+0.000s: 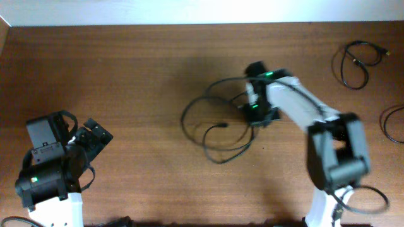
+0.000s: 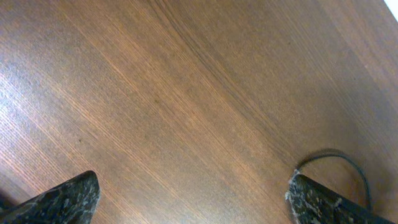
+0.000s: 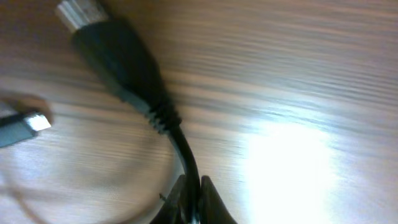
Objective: Untangle cables
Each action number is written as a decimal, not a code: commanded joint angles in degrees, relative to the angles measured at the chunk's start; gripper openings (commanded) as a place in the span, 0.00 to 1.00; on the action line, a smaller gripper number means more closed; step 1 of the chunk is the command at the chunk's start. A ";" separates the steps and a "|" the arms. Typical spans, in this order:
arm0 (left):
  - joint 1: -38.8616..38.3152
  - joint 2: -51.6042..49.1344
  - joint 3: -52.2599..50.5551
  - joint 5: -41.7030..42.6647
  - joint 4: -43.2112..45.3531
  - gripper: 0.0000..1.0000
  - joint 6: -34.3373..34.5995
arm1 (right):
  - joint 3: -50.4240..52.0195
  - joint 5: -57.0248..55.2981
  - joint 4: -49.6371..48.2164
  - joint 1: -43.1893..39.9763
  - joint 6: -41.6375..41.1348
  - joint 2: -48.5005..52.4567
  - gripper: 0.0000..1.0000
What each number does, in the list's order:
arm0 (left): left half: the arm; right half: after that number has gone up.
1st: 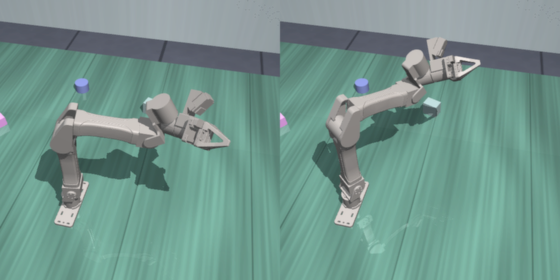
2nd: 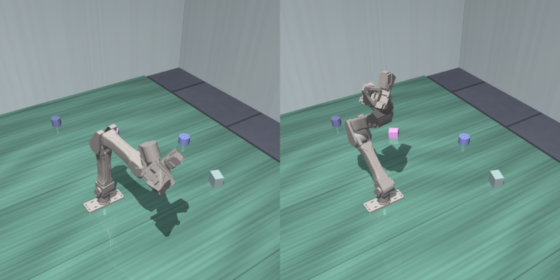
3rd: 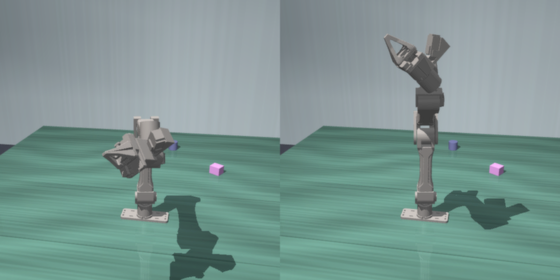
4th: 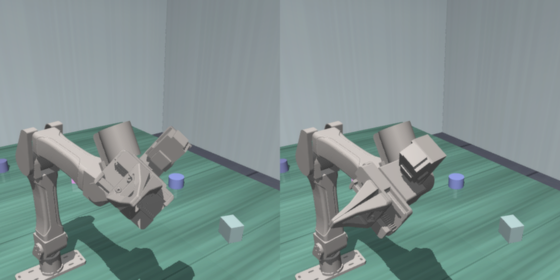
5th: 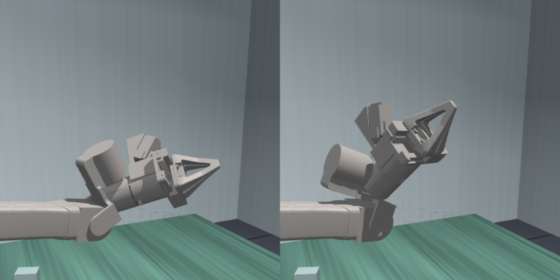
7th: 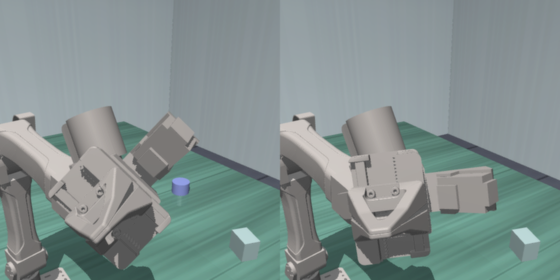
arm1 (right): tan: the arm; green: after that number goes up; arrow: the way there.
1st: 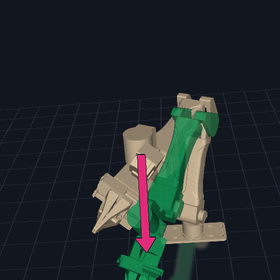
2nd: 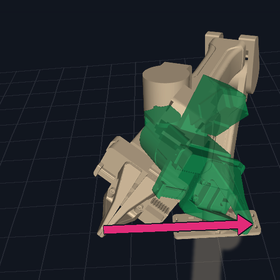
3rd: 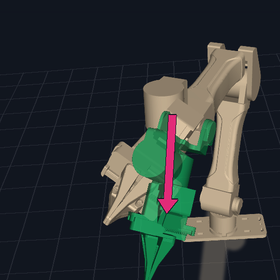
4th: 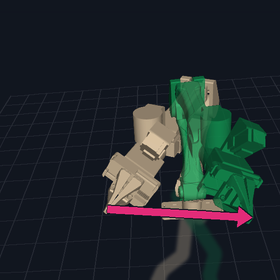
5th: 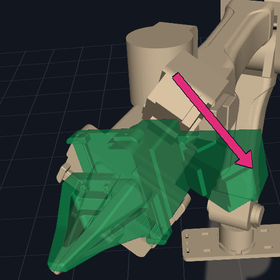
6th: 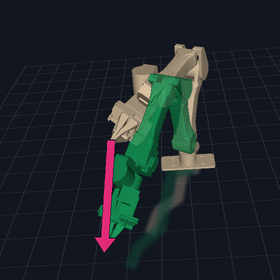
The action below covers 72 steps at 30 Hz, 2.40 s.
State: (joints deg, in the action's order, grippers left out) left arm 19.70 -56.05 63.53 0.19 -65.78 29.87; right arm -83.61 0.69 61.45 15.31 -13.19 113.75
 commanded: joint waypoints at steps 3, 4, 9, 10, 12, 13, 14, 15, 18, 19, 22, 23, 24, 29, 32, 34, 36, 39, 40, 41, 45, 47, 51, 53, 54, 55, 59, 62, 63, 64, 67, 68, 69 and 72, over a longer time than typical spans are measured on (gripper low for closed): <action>0.33 0.02 1.03 0.00 0.09 0.99 0.72 | -0.09 -12.76 5.75 -16.87 -9.49 -19.28 0.04; 0.33 0.02 1.03 0.00 0.11 0.99 0.72 | -0.09 -12.79 6.86 -20.09 -9.64 -21.70 0.04; 0.33 0.02 1.03 0.00 0.11 0.99 0.72 | -0.09 -22.14 14.05 -33.18 -19.02 -24.90 0.04; 0.33 0.02 1.03 0.00 0.11 0.99 0.72 | -0.09 -22.36 14.49 -36.00 -20.52 -24.90 0.04; 0.33 0.02 1.03 0.00 0.11 0.99 0.72 | -0.09 -21.77 14.51 -40.81 -22.34 -24.90 0.04; 0.33 0.02 1.03 0.00 0.11 0.99 0.72 | -0.09 -21.73 14.51 -42.66 -24.00 -24.90 0.04; 0.33 0.02 1.03 0.00 0.11 0.99 0.72 | -0.09 -20.20 14.36 -45.11 -25.44 -24.90 0.04; 0.33 0.02 1.03 0.00 0.11 0.99 0.72 | -0.07 -18.36 14.05 -46.27 -25.44 -24.90 0.04; 0.33 0.02 1.03 0.00 0.09 0.99 0.72 | 0.09 -16.94 12.13 -46.71 -25.20 -24.28 0.04; 0.33 0.02 1.03 0.00 0.11 0.99 0.72 | 0.09 -15.56 12.09 -46.58 -24.74 -23.98 0.04; 0.33 0.02 1.03 0.00 0.11 0.99 0.72 | 0.20 -13.14 11.78 -44.87 -23.04 -23.02 0.69; 0.33 0.02 1.03 0.00 0.09 0.99 0.72 | 0.20 -13.11 11.56 -44.50 -23.06 -22.82 0.82; 0.33 0.02 1.03 0.00 0.11 0.99 0.72 | 0.20 -13.05 11.52 -44.09 -23.06 -22.58 0.87; 0.33 0.02 1.03 0.00 0.11 0.99 0.72 | 1.81 -7.72 11.58 -36.33 -17.25 -21.86 0.98; 0.33 0.02 1.03 0.00 0.11 0.99 0.72 | 7.37 -9.20 10.84 -34.05 -26.84 -21.33 0.99; 0.33 0.02 1.03 0.00 0.11 0.99 0.72 | 13.44 -8.83 9.84 -34.07 -37.51 -21.33 0.99; 0.33 0.02 1.03 0.00 0.11 0.99 0.72 | 19.41 -8.37 7.15 -34.05 -46.21 -21.33 0.98; 0.33 0.02 1.03 0.00 0.11 0.99 0.72 | 27.43 -8.13 -2.03 -34.05 -47.82 -21.33 0.98; 0.33 0.02 1.03 0.00 0.11 0.99 0.72 | 29.27 -8.17 -3.87 -34.05 -48.87 -21.33 0.99; 0.33 0.02 1.03 0.00 0.09 0.99 0.72 | 31.34 -8.15 -5.70 -34.05 -50.99 -21.33 0.99; 0.33 0.02 1.03 0.00 0.11 0.99 0.72 | 40.09 -6.38 -17.03 -34.05 -52.26 -21.33 0.77; 0.33 0.02 1.03 0.00 0.11 0.99 0.72 | 43.34 -4.92 -21.57 -34.05 -52.26 -21.33 0.63; 0.33 0.02 1.03 0.00 0.11 0.99 0.72 | 47.08 -6.01 -29.92 -34.07 -52.26 -21.33 0.04; 0.33 0.02 1.03 0.00 0.11 0.99 0.72 | 47.08 -9.57 -34.01 -34.12 -52.22 -21.33 0.04; 0.33 0.02 1.03 0.00 0.11 0.99 0.72 | 46.97 -12.20 -36.54 -34.27 -52.15 -21.33 0.04; 0.33 0.02 1.03 0.00 0.11 0.99 0.72 | 46.86 -13.86 -38.53 -34.86 -51.01 -21.33 0.04; 0.33 0.02 1.03 0.00 0.11 0.99 0.72 | 46.27 -15.76 -40.52 -39.56 -46.88 -21.33 0.04; 0.33 0.02 1.03 0.00 0.11 0.99 0.72 | 45.51 -18.12 -40.94 -42.16 -45.29 -21.33 0.04; 0.33 0.02 1.03 0.00 0.11 0.99 0.72 | 44.44 -17.11 -40.87 -43.23 -42.58 -21.33 0.04; 0.33 0.02 1.03 0.00 0.09 0.99 0.72 | 43.19 -13.53 -40.87 -43.91 -39.54 -21.33 0.04; 0.33 0.02 1.03 0.00 0.11 0.99 0.72 | 38.51 -0.04 -37.81 -43.82 -29.99 -21.35 0.27; 0.33 0.02 1.03 0.00 0.11 0.99 0.72 | 35.12 2.25 -33.53 -43.82 -29.16 -21.46 0.44; 0.33 0.02 1.03 0.00 0.11 0.99 0.72 | 33.20 2.75 -30.91 -43.82 -29.16 -21.66 0.45; 0.33 0.02 1.03 0.00 0.11 0.99 0.72 | 23.45 7.08 -18.01 -43.76 -28.68 -24.13 0.47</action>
State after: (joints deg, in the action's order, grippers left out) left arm 19.70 -56.05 63.57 0.19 -65.76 29.87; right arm -53.84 1.89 38.50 -28.51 -44.25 92.01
